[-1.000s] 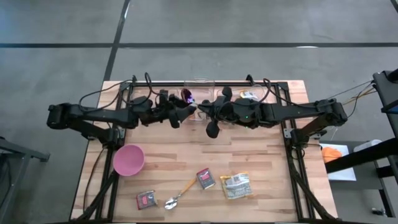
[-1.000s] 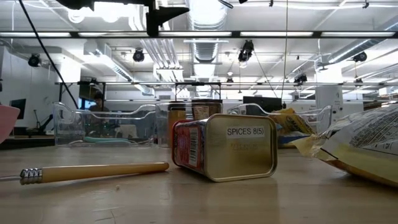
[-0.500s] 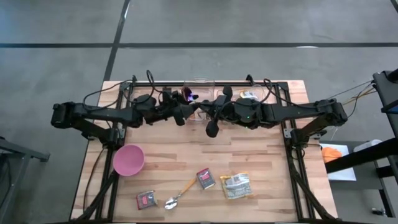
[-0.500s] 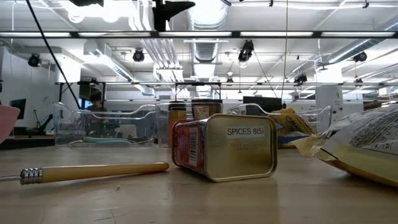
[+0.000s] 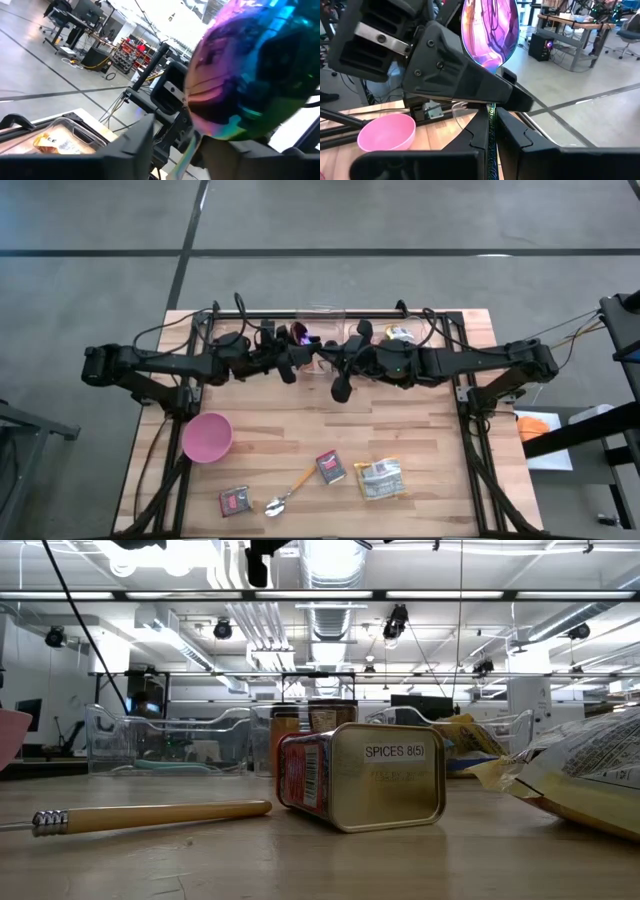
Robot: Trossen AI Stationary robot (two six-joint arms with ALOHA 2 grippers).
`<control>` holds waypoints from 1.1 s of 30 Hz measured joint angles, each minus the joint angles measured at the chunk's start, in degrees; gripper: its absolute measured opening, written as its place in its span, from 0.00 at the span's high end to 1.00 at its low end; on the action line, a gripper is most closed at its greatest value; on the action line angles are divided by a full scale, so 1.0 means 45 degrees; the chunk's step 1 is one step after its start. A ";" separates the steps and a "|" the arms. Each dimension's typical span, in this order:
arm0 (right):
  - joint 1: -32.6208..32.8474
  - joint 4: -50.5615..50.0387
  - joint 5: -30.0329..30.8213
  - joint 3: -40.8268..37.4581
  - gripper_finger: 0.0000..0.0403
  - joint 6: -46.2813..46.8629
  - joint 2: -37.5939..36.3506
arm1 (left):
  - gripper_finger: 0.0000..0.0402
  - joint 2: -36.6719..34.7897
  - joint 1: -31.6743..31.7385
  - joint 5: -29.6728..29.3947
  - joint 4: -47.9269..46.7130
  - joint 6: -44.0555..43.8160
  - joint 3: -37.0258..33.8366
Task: Pick & Place Food Item
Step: Put the blue spoon into the left transparent bin
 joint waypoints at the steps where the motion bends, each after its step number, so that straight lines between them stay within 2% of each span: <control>1: 0.0000 -0.0005 0.0000 0.0000 0.96 -0.0001 0.0000 | 0.69 0.0000 -0.0001 0.0008 0.0008 0.0000 0.0000; 5: 0.0005 -0.0025 -0.0012 -0.0010 0.96 -0.0051 0.0019 | 0.93 0.0000 -0.0008 0.0124 0.0040 -0.0010 0.0000; 6: 0.0005 -0.0033 -0.0014 -0.0010 0.96 -0.0077 0.0021 | 0.96 0.0000 -0.0011 0.0181 0.0039 -0.0034 0.0000; 24: 0.0015 -0.0091 -0.0068 -0.0010 0.97 -0.0031 0.0019 | 0.99 -0.0058 -0.0005 0.0192 0.0022 -0.0044 0.0000; 29: 0.0015 -0.0350 -0.0102 -0.0004 0.96 0.0605 0.0019 | 0.99 -0.0187 -0.0005 0.0236 -0.0179 -0.0146 -0.0010; 33: 0.0019 -0.0531 -0.0299 -0.0096 0.91 0.0779 -0.0002 | 0.99 -0.0304 -0.0005 0.0188 -0.0393 -0.0182 -0.0010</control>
